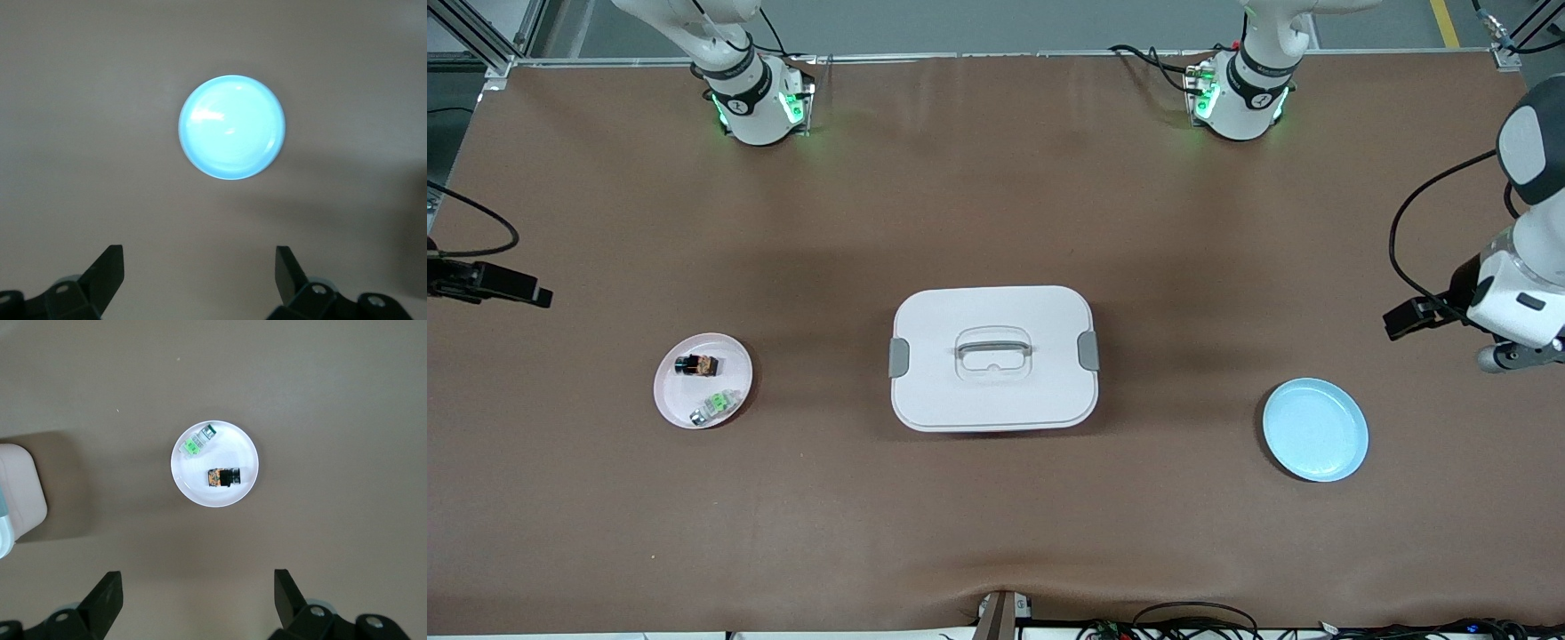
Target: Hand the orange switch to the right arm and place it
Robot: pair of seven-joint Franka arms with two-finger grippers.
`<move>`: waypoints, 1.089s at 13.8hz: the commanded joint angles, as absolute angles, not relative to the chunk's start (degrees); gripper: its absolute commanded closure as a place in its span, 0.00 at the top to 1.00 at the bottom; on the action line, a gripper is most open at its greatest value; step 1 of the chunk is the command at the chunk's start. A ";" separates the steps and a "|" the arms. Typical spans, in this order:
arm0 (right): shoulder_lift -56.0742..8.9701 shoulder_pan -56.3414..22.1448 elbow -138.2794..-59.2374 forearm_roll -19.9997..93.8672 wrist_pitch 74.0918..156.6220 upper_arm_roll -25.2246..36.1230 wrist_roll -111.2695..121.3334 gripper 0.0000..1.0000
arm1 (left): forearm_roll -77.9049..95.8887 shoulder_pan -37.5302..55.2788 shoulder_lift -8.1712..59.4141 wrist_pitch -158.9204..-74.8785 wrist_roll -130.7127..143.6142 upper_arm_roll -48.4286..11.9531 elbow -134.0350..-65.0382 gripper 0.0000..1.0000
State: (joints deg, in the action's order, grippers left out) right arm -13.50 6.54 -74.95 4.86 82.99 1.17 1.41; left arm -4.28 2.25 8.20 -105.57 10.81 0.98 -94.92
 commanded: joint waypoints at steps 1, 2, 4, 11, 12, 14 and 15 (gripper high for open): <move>-8.63 7.47 -75.32 4.57 79.90 1.32 0.79 1.00 | -0.89 2.29 4.84 -104.24 9.31 0.62 -95.36 1.00; -7.48 7.73 -75.24 4.57 79.81 1.23 1.05 1.00 | -0.18 2.63 3.70 -103.89 9.75 0.44 -95.54 1.00; -7.12 7.82 -75.24 4.48 79.54 1.41 1.05 1.00 | 0.87 2.64 2.03 -102.49 9.67 0.35 -95.62 1.00; -5.28 4.25 -78.22 3.44 78.48 2.45 1.49 1.00 | 0.97 2.02 -2.02 -99.67 8.97 -1.23 -94.92 1.00; -4.84 3.09 -78.57 2.56 78.75 3.33 1.58 1.00 | 0.97 2.02 -2.98 -99.15 8.96 -1.06 -94.66 1.00; -4.49 2.20 -78.75 2.02 79.89 3.52 1.76 1.00 | 0.70 2.02 -3.78 -95.56 8.44 -0.97 -93.79 1.00; -4.05 2.20 -79.53 2.11 80.85 3.52 3.24 1.00 | 0.62 1.93 -3.78 -93.28 7.74 -1.05 -93.69 1.00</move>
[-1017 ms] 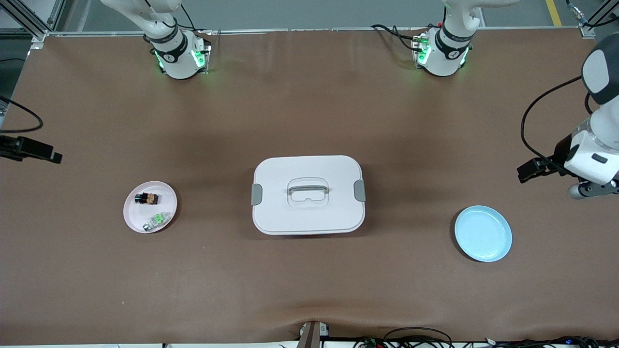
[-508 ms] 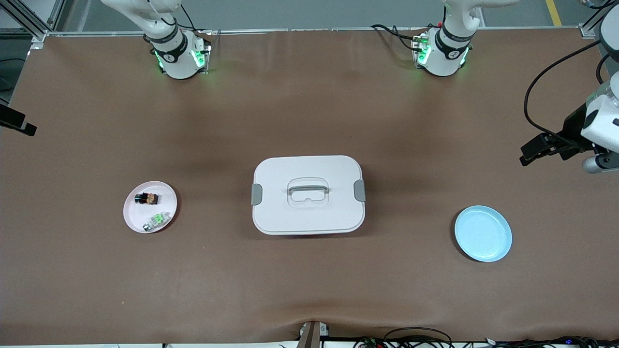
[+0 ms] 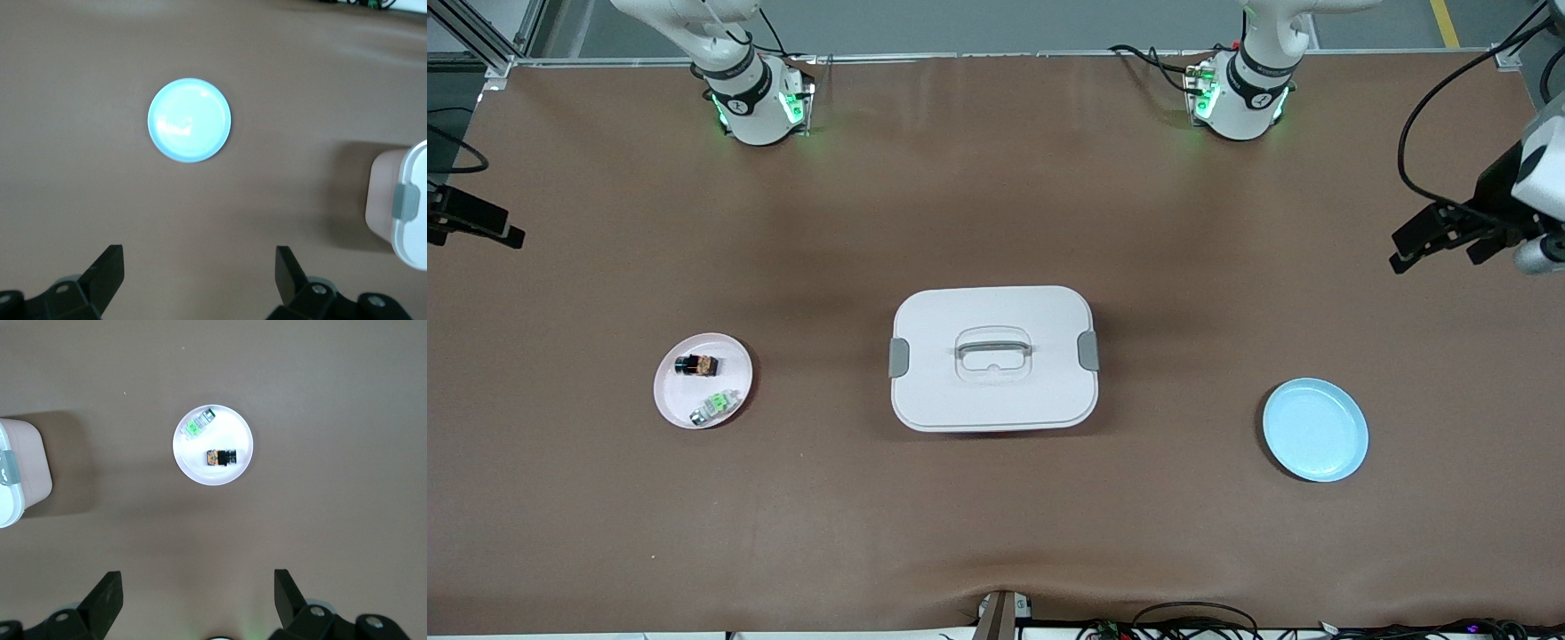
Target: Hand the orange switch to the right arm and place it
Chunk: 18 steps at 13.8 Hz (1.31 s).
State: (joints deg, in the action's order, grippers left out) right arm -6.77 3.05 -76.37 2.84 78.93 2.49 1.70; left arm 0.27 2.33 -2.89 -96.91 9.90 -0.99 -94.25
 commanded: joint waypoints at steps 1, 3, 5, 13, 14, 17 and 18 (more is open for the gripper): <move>-2.82 2.20 -81.28 2.11 82.77 3.60 5.69 1.00 | 0.53 1.85 -3.78 -92.47 6.95 -0.97 -93.69 1.00; 0.60 2.02 -86.55 2.11 87.08 4.04 7.21 1.00 | 0.62 1.41 -3.08 -92.46 6.86 -0.88 -93.69 1.00; 1.41 0.80 -87.63 2.11 88.24 4.13 7.12 1.00 | 0.53 1.14 -2.38 -92.46 6.86 -0.88 -94.30 1.00; 0.88 1.67 -86.22 2.55 86.66 4.04 3.01 1.00 | 0.53 1.23 -2.11 -92.37 6.86 -0.97 -94.13 1.00; 0.88 1.50 -86.13 2.55 85.79 3.96 1.51 1.00 | 0.53 1.23 -2.02 -92.37 6.86 -0.97 -94.13 1.00; 0.79 1.49 -85.43 2.55 84.38 3.96 0.97 1.00 | 0.53 1.23 -2.02 -91.94 6.86 -0.97 -94.22 1.00; 0.79 1.41 -85.43 2.55 83.85 3.87 0.97 1.00 | 0.53 1.23 -2.02 -91.93 6.86 -0.88 -94.13 1.00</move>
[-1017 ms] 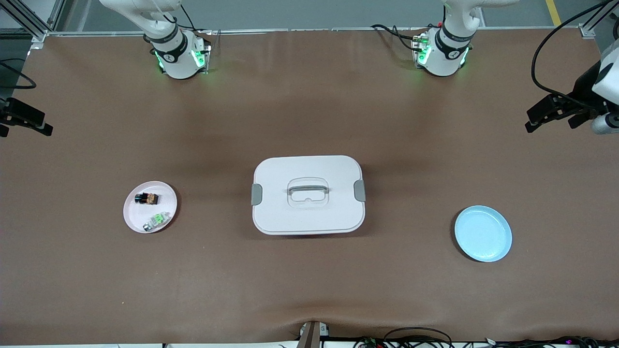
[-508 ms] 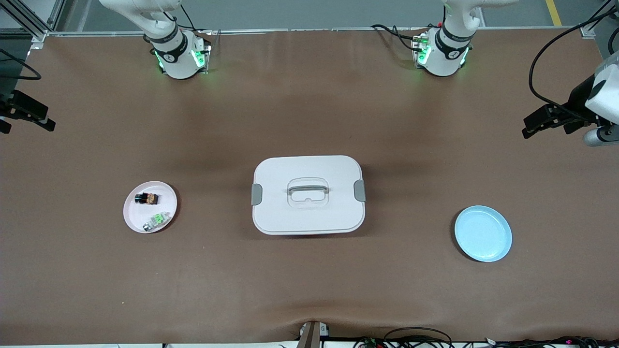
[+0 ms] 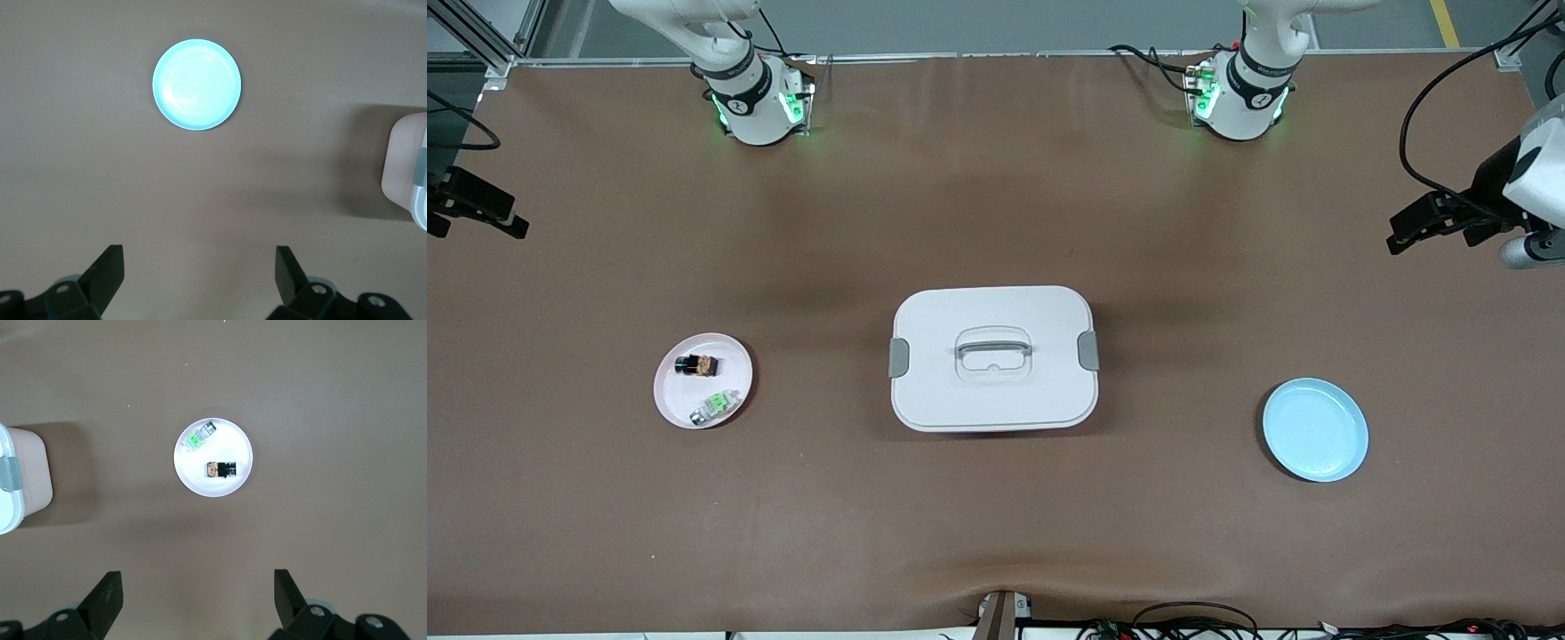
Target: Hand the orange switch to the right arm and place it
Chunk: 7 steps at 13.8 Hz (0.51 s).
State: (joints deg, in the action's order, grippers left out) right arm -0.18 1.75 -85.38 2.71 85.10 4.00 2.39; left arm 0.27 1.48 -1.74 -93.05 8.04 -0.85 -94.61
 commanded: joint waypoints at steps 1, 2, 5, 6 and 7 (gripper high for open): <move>0.79 1.32 -85.34 2.46 83.33 3.87 0.97 1.00 | 0.53 1.23 -2.11 -91.93 6.86 -0.88 -94.13 1.00; 0.70 1.32 -85.25 2.55 82.89 3.87 0.97 1.00 | 0.53 1.14 -2.02 -91.93 6.86 -0.88 -94.13 1.00; 0.70 1.41 -85.34 2.37 82.01 3.87 0.27 1.00 | 0.53 1.05 -2.11 -91.93 6.86 -0.88 -94.13 1.00; 0.70 1.41 -85.34 2.29 81.65 3.87 0.09 1.00 | 0.53 1.05 -2.02 -91.93 6.86 -0.88 -94.13 1.00; 0.70 1.41 -85.34 2.20 81.65 3.87 0.17 1.00 | 0.53 1.05 -2.02 -91.93 6.86 -0.88 -94.13 1.00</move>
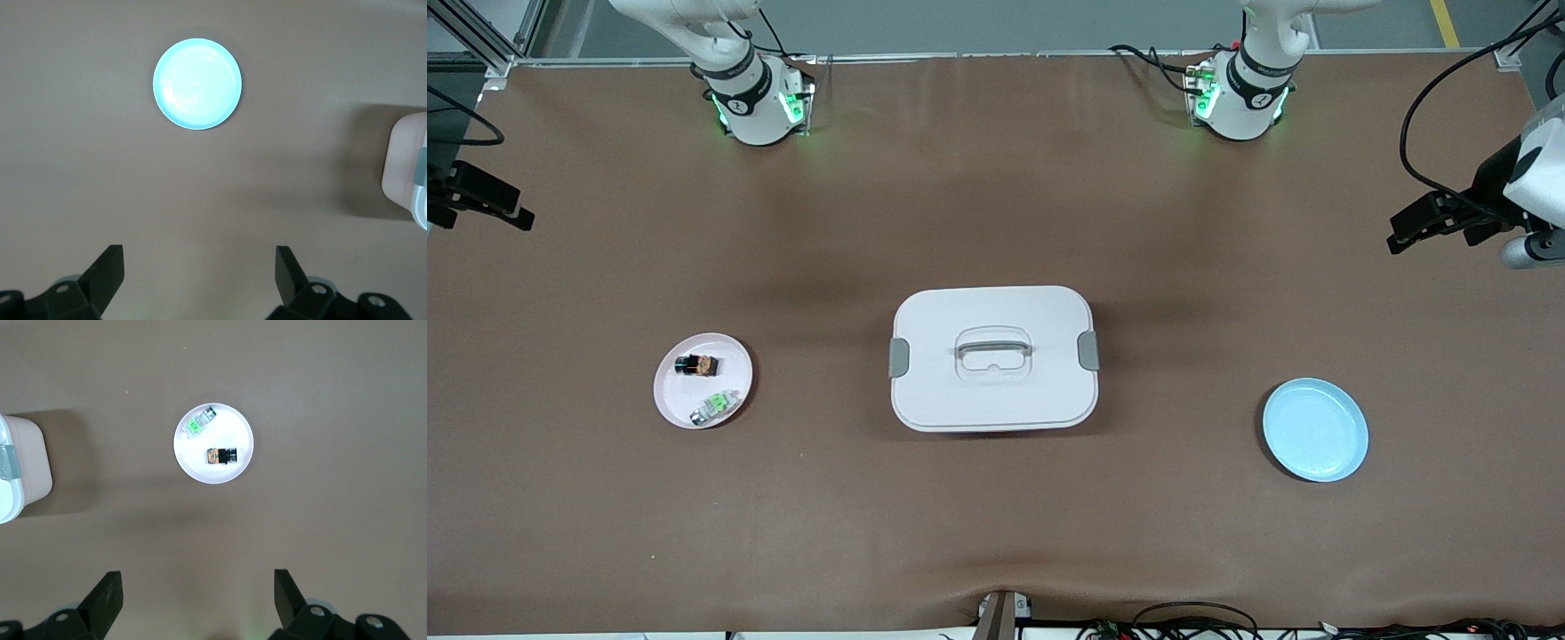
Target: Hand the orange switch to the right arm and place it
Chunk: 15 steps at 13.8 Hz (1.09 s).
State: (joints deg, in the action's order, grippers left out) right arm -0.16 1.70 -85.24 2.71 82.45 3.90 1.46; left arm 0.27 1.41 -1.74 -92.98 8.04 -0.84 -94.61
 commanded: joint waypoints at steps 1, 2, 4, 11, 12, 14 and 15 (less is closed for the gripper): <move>0.70 1.41 -85.34 2.11 81.65 3.87 0.26 1.00 | 0.53 1.05 -2.02 -91.93 6.86 -0.88 -94.13 1.00; 0.70 1.32 -85.34 1.76 81.74 3.78 0.44 1.00 | 0.53 1.05 -2.02 -91.93 6.86 -0.88 -94.22 1.00; 0.70 0.45 -85.34 -2.09 82.44 3.17 0.88 1.00 | 0.53 1.05 -2.02 -91.93 6.86 -0.88 -94.22 1.00; 0.70 -0.18 -85.34 -2.64 83.41 3.25 0.27 1.00 | 0.53 0.62 -2.11 -91.85 6.86 -0.88 -94.31 1.00; 0.70 -0.18 -85.43 -2.55 83.67 3.34 0.09 1.00 | 0.53 0.62 -2.11 -91.85 6.86 -0.88 -94.31 1.00; 0.79 0.00 -85.69 -2.02 84.98 3.34 -0.96 1.00 | 0.53 0.62 -2.11 -91.85 6.86 -0.88 -94.31 1.00; 0.79 0.09 -85.87 -1.93 85.43 3.34 -1.75 1.00 | 0.53 0.62 -2.11 -91.85 6.86 -0.88 -94.31 1.00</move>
